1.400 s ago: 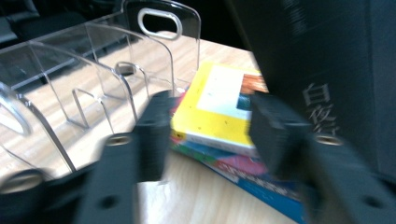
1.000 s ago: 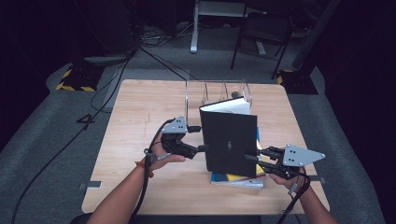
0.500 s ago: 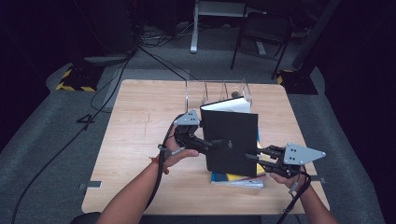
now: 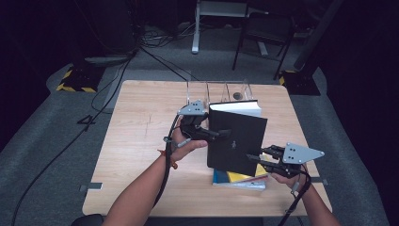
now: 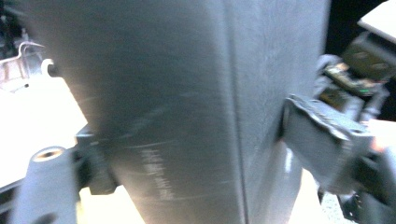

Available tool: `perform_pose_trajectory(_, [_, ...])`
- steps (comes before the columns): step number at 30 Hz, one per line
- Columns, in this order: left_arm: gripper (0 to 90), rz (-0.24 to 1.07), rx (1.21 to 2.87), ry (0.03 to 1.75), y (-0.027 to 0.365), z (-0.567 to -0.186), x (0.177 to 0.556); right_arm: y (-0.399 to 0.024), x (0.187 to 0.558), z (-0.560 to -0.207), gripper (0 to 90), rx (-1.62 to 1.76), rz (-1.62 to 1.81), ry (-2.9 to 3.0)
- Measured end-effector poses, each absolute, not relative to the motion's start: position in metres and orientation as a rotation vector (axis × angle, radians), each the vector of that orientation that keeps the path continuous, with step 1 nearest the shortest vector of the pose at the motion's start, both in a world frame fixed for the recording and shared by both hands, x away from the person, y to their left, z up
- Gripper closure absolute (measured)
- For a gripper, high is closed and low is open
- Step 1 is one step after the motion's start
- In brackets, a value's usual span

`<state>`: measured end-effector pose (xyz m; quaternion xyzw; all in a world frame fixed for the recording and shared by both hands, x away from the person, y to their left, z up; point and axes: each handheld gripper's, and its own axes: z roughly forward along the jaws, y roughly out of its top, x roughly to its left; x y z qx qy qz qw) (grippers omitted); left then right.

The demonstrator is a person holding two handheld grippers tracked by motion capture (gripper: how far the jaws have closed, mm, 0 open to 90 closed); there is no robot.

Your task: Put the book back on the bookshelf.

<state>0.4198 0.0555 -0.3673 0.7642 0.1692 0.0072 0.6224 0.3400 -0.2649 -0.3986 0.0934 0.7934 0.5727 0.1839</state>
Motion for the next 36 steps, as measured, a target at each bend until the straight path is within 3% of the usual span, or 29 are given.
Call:
perform_pose_trajectory(4, [37.8,0.029,1.754,0.322,0.058,-0.364,0.412,-0.268,0.349,-0.406,69.1,0.358,1.595,2.253])
perform_pose_trajectory(15, [47.7,0.064,1.750,0.283,0.065,-0.365,0.405,-0.281,0.353,-0.404,67.1,0.502,1.566,2.197])
perform_pose_trajectory(17, [47.9,0.078,1.754,0.283,0.065,-0.365,0.404,-0.283,0.353,-0.403,64.2,0.521,1.550,2.180])
perform_pose_trajectory(18, [48.1,0.080,1.755,0.277,0.065,-0.365,0.403,-0.283,0.353,-0.403,56.8,0.543,1.531,2.163])
perform_pose_trajectory(23, [48.3,0.117,1.768,0.262,0.061,-0.362,0.395,-0.278,0.361,-0.407,41.6,0.616,1.493,2.189])
perform_pose_trajectory(27, [47.0,0.136,1.765,0.283,0.058,-0.362,0.395,-0.268,0.362,-0.408,45.9,0.578,1.494,2.210])
perform_pose_trajectory(36, [46.0,0.170,1.770,0.262,0.041,-0.346,0.394,-0.264,0.357,-0.407,45.8,0.558,1.480,2.193])
